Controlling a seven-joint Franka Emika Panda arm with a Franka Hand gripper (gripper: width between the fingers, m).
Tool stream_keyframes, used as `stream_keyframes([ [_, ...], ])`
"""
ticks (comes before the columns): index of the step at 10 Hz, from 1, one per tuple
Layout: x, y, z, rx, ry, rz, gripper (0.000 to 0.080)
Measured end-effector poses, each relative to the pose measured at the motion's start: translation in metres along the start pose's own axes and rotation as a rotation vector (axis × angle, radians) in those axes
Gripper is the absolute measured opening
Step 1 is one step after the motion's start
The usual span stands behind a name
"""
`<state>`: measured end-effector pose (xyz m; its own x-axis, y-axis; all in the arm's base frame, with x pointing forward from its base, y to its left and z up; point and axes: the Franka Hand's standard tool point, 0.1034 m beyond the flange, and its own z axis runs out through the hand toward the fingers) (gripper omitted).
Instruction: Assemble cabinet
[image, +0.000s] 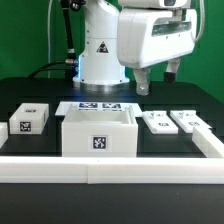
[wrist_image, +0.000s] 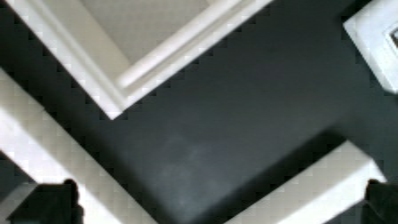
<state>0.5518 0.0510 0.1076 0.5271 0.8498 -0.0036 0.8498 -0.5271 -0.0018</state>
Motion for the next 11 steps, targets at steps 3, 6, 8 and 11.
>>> stream_keyframes([
  [3, -0.029, -0.01, 0.007, -0.012, -0.004, -0.229, 0.0799],
  [6, -0.035, -0.008, 0.008, -0.008, -0.006, -0.224, 0.0799],
  [8, -0.036, -0.008, 0.009, -0.008, -0.007, -0.236, 0.0799],
  [11, -0.063, -0.023, 0.018, -0.016, -0.013, -0.396, 0.0799],
])
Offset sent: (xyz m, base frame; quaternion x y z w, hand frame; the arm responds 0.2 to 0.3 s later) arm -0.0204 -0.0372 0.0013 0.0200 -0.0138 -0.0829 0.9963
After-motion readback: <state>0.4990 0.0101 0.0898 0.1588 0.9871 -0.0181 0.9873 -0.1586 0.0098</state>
